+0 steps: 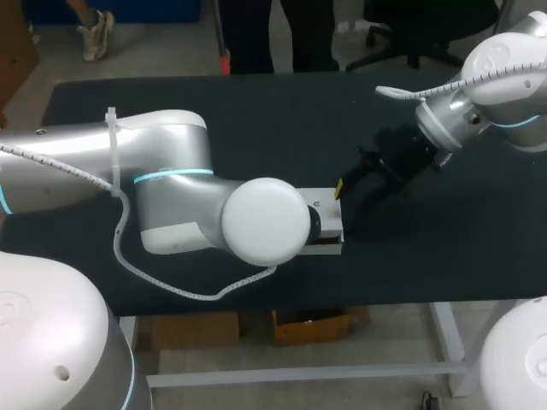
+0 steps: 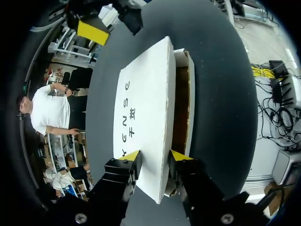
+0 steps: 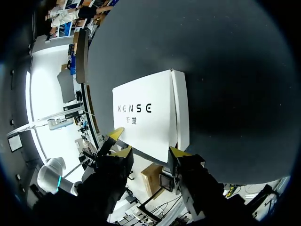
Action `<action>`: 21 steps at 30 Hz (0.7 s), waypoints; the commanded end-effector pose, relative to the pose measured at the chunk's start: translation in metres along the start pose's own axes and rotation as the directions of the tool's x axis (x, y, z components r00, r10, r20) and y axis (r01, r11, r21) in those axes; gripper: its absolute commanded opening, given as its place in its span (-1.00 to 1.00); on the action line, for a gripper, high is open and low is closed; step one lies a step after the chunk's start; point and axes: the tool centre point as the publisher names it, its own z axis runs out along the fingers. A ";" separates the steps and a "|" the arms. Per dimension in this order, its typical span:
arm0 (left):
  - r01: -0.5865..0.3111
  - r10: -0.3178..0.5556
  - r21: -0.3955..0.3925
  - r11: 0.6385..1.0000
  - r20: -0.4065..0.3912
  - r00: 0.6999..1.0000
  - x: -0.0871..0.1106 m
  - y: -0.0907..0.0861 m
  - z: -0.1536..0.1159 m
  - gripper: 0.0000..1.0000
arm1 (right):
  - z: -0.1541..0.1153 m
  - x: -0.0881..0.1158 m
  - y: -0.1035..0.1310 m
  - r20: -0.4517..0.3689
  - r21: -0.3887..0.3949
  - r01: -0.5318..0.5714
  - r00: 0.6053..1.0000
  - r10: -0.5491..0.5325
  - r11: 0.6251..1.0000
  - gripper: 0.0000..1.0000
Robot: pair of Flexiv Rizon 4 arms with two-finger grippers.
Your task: Assemble the packaging by folding the flat box into shape, placing the metal phone stand inside, and closing the box properly
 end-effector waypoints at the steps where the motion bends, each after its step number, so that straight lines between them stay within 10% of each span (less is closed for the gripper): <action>1: 0.001 -0.001 -0.005 1.000 0.007 1.000 0.003 -0.002 0.001 -0.23 | -0.002 0.004 -0.008 0.008 -0.021 0.006 1.000 -0.006 1.000 -0.23; 4: 0.001 -0.001 -0.005 1.000 0.009 1.000 0.003 -0.002 0.001 -0.22 | -0.002 0.006 -0.009 0.012 -0.024 0.012 1.000 -0.012 1.000 -0.35; 8: 0.002 -0.002 -0.004 1.000 0.009 1.000 0.004 -0.002 0.001 -0.22 | 0.002 0.008 -0.009 0.019 -0.019 0.024 1.000 -0.024 1.000 -1.00; 21: -0.002 0.002 -0.004 1.000 0.011 1.000 0.006 -0.001 0.000 -0.21 | 0.017 0.015 -0.012 0.039 -0.008 0.061 0.997 -0.061 0.998 -1.00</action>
